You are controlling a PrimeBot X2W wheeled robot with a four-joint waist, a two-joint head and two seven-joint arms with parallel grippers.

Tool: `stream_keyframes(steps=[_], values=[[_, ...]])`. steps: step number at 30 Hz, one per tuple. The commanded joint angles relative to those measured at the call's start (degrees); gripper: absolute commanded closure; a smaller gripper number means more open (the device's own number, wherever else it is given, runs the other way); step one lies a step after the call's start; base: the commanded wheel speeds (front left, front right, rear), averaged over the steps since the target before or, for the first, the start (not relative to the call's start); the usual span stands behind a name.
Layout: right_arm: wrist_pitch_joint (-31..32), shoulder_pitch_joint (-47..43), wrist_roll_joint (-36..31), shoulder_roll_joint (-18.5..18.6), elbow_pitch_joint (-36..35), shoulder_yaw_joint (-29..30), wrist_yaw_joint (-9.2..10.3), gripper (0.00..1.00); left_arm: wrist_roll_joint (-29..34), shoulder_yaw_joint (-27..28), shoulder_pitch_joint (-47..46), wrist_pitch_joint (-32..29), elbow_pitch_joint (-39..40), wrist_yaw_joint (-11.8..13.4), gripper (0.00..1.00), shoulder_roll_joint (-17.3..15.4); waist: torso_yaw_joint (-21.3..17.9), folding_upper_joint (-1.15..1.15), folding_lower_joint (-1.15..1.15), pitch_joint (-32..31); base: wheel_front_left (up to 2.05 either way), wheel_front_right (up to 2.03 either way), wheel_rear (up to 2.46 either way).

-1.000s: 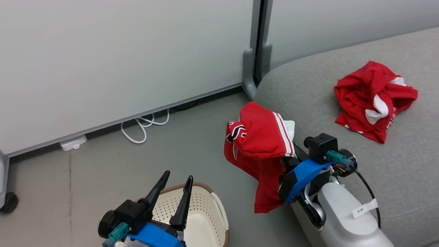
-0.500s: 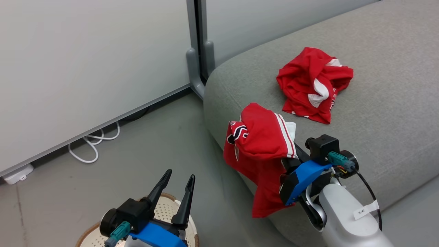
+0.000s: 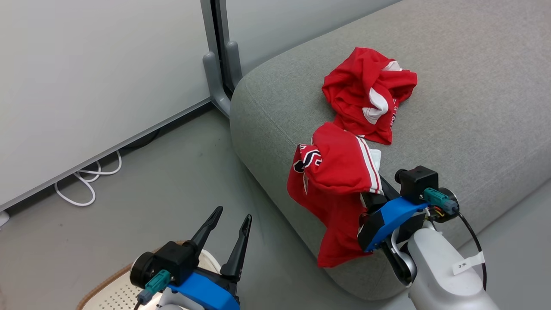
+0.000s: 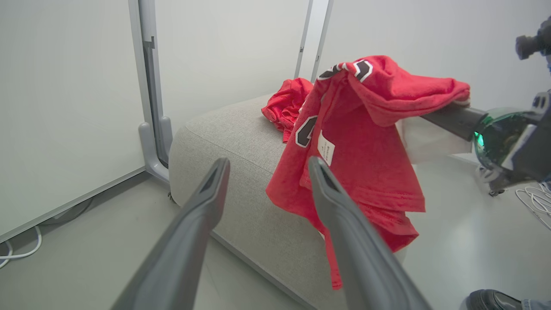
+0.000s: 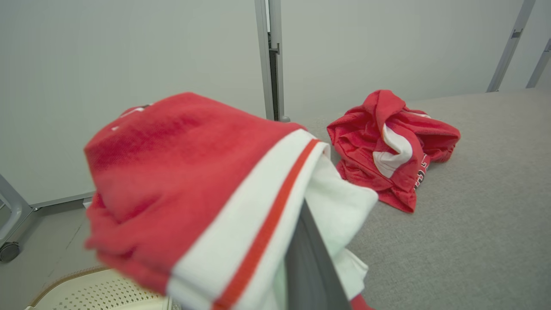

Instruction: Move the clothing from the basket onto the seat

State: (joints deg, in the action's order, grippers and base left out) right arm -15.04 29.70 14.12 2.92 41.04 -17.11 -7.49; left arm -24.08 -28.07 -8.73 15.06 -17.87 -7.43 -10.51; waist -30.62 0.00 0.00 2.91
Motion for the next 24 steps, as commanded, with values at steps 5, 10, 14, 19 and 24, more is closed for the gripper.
stream_keyframes(steps=[5,10,14,19,24], values=[[-0.19,-0.79,0.28,-0.05,-0.7,0.24,-0.01,1.0,-0.41,-0.09,-1.08,0.17,-0.03,-0.07,0.0,-0.83,-0.05,0.0,0.0,0.7,0.0,0.0,0.0],[-0.2,2.71,1.73,-0.04,0.21,0.5,-0.01,1.0,0.1,0.61,-1.04,0.16,0.47,-0.07,0.0,-1.24,-0.13,0.0,0.0,1.81,0.0,0.0,0.0],[0.44,8.81,1.43,-0.03,3.12,2.13,-0.01,1.0,1.06,1.29,-0.59,0.16,1.25,-0.07,0.0,-1.89,0.13,0.0,0.0,3.92,0.0,0.0,0.0],[1.96,19.39,-2.46,2.08,6.65,8.45,-0.01,1.0,2.17,0.67,-3.34,0.16,2.69,-0.07,0.0,-3.44,3.12,0.0,0.0,8.71,0.0,0.0,0.0],[3.38,29.13,-3.54,7.56,7.69,15.23,-0.01,1.0,3.19,0.01,-7.36,0.17,4.74,-0.07,0.0,-4.61,7.3,0.0,0.0,14.68,0.0,0.0,0.0]])
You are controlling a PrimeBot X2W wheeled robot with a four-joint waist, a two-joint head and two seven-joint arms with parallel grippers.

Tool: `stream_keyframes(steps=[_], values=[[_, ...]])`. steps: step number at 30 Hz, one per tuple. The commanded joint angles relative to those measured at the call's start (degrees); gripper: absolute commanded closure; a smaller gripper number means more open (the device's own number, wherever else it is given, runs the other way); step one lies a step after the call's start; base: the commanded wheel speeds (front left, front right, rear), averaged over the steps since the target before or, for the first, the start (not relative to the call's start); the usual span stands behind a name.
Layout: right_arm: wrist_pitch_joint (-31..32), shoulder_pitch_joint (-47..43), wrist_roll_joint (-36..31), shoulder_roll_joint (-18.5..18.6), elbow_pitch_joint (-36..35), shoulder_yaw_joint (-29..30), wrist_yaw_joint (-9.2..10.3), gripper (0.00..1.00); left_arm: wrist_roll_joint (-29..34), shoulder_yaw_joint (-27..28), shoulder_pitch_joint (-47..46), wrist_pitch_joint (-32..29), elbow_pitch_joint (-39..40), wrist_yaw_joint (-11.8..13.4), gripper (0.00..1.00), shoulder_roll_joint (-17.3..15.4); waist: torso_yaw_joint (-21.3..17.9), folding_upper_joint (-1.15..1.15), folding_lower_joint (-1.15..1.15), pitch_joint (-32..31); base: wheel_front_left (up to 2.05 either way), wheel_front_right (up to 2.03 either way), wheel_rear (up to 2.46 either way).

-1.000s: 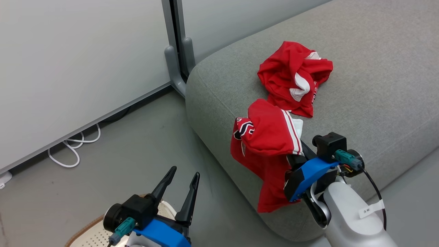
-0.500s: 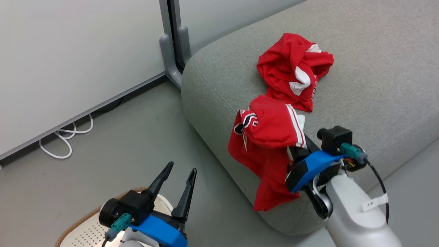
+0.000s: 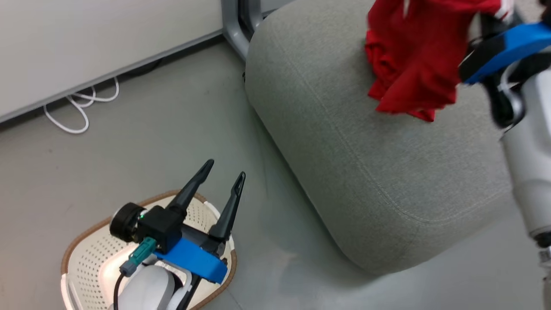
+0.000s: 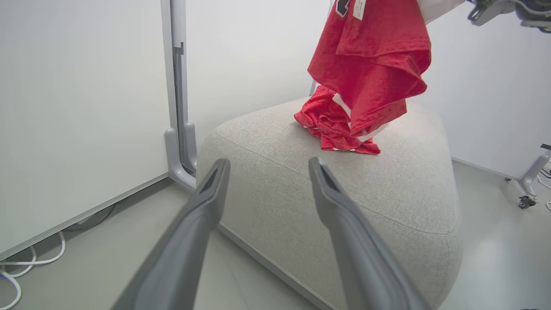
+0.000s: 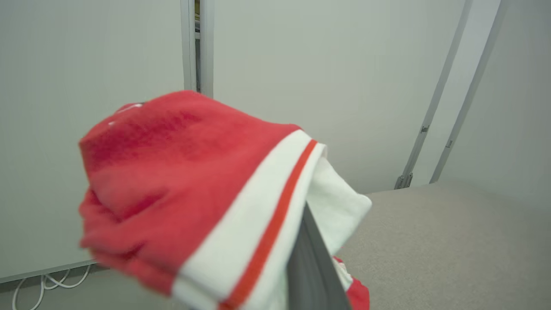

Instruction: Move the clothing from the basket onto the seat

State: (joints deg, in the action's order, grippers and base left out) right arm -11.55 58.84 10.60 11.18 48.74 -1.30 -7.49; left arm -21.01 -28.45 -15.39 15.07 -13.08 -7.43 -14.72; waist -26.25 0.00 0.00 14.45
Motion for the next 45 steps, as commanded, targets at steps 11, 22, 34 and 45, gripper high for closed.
stream_keyframes(steps=[11,22,34,45], values=[[-0.76,8.48,-2.69,12.22,0.61,15.31,-0.01,1.0,3.55,-0.75,-8.34,0.16,6.2,-0.05,0.0,-3.12,10.53,0.0,0.0,17.15,0.0,0.0,0.0],[-2.99,4.94,-4.67,12.17,5.41,24.03,-0.01,1.0,6.06,1.25,-10.34,0.16,12.67,0.01,0.0,-4.32,14.0,0.0,0.0,26.5,0.0,0.0,0.0],[-3.65,4.57,-10.07,8.62,5.33,26.86,-0.01,0.0,7.04,3.21,-9.27,0.16,13.78,-0.02,0.0,-3.65,14.32,0.0,0.0,26.92,0.0,0.0,0.0],[-3.66,0.34,-10.75,7.03,2.19,26.5,-0.01,0.0,6.39,4.11,-8.44,0.16,12.26,-0.05,0.0,-1.68,14.53,0.0,0.0,23.44,0.0,0.0,0.0]])
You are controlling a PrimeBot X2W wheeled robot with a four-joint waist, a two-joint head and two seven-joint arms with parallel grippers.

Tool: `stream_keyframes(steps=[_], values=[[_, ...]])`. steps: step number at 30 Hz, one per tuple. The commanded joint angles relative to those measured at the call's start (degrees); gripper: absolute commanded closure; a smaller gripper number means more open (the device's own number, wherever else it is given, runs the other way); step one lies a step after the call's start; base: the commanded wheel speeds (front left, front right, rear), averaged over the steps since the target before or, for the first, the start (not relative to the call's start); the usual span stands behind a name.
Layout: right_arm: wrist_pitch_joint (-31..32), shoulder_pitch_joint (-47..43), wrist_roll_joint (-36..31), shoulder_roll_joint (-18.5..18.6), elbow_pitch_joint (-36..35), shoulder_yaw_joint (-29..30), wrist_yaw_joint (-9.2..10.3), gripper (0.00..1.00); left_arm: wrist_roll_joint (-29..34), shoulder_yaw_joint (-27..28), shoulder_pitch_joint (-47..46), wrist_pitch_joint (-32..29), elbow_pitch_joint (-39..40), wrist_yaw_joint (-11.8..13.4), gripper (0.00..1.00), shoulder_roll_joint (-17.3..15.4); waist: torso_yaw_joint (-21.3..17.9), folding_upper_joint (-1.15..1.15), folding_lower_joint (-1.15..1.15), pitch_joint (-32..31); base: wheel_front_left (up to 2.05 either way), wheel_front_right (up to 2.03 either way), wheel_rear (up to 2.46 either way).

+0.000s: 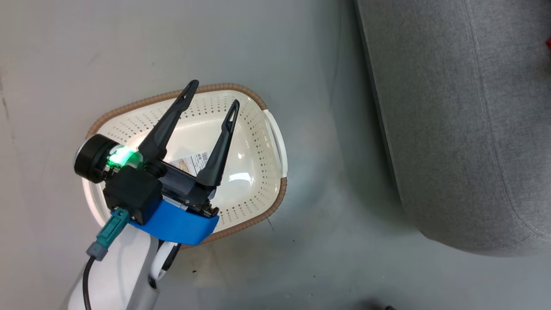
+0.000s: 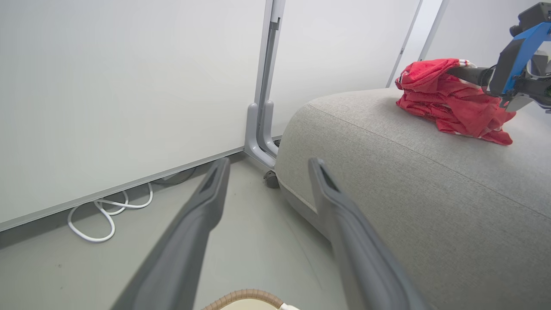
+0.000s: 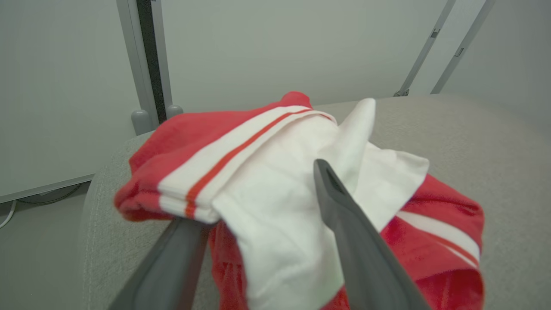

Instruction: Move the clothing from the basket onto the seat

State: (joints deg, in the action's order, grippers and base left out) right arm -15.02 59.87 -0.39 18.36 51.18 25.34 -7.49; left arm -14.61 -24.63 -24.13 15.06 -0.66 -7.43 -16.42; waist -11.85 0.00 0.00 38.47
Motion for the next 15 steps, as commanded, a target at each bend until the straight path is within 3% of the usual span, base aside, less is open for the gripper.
stream_keyframes(steps=[1,10,11,15], values=[[-0.19,-1.36,0.29,-0.31,-0.43,-0.34,-0.01,0.0,-0.29,0.4,0.43,0.16,-0.44,-0.05,0.0,0.32,0.25,0.0,0.0,-1.2,0.0,0.0,0.0],[-0.18,-7.36,1.11,0.09,-3.45,-3.88,-0.01,0.0,-2.07,1.18,3.13,0.16,-2.38,-0.06,0.0,3.91,2.82,0.0,0.0,-8.89,0.0,0.0,0.0],[-0.19,-11.62,1.53,-0.63,-5.96,-5.9,-0.01,0.0,-2.86,2.47,5.19,0.16,-3.67,-0.06,0.0,5.43,4.11,0.0,0.0,-12.91,0.0,0.0,0.0],[-0.15,-17.43,2.33,-1.55,-8.83,-8.82,-0.01,0.0,-3.82,4.54,8.04,0.17,-5.46,-0.06,0.0,7.23,5.64,0.0,0.0,-17.92,0.0,0.0,0.0]])
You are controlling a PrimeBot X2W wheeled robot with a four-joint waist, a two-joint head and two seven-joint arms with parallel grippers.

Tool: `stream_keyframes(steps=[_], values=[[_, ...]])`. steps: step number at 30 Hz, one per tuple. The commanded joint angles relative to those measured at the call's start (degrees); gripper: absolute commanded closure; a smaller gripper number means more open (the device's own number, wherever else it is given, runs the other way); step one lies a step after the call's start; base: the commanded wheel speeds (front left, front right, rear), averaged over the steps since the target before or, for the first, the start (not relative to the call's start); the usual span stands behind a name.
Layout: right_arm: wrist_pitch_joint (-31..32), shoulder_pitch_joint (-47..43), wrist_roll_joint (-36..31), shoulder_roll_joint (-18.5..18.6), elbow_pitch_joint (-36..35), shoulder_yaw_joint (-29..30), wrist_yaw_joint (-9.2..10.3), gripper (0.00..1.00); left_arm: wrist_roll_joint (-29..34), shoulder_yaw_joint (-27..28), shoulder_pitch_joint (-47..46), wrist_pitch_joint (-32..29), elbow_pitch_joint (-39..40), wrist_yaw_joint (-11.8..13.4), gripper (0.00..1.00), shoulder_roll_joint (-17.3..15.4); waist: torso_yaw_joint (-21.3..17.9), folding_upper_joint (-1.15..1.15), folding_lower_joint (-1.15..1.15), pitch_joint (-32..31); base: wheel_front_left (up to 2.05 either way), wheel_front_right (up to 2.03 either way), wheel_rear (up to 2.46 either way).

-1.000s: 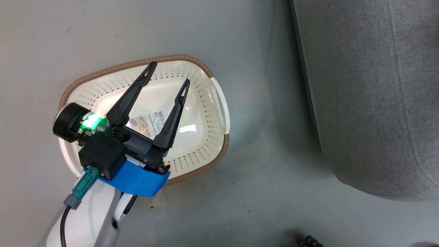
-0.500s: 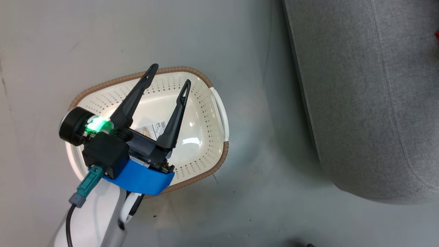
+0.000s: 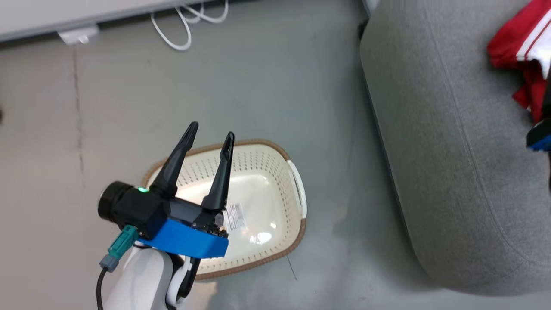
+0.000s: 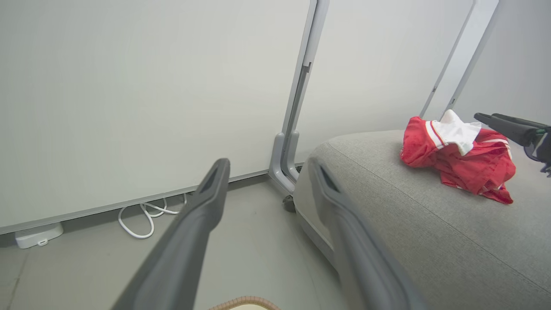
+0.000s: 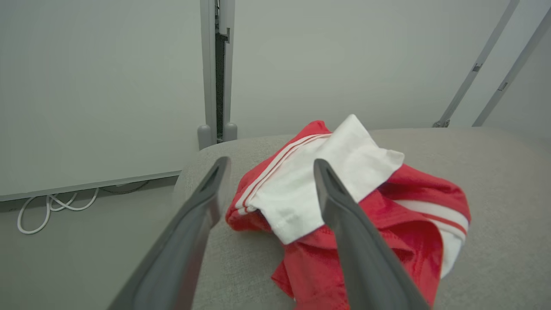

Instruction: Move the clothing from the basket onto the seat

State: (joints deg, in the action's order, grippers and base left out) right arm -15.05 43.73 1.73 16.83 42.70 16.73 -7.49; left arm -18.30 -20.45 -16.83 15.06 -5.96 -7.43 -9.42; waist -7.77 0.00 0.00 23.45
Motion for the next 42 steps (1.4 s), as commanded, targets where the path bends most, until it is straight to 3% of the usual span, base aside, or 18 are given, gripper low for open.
stream_keyframes(steps=[1,14,31,42], values=[[-0.14,-2.62,0.31,-0.16,-1.0,-0.79,-0.01,0.0,-0.27,0.79,1.35,0.16,-0.69,-0.06,0.0,0.6,2.0,0.0,0.0,-4.07,0.0,0.0,0.0],[3.14,-21.28,2.69,-4.51,-13.98,-5.58,-0.01,0.0,-1.3,7.53,8.98,0.16,-8.49,-0.07,0.0,3.5,6.6,0.0,0.0,-17.2,0.0,0.0,0.0],[9.38,-40.85,2.22,-11.82,-35.2,-7.39,-0.01,0.0,-2.25,12.81,11.73,0.16,-15.69,-0.07,0.0,3.26,10.53,0.0,0.0,-23.81,0.0,0.0,0.0],[10.2,-44.63,2.78,-13.57,-37.26,-9.63,-0.01,0.0,-2.65,12.15,12.32,0.16,-17.88,-0.07,0.0,3.19,11.54,0.0,0.0,-25.26,0.0,0.0,0.0]])
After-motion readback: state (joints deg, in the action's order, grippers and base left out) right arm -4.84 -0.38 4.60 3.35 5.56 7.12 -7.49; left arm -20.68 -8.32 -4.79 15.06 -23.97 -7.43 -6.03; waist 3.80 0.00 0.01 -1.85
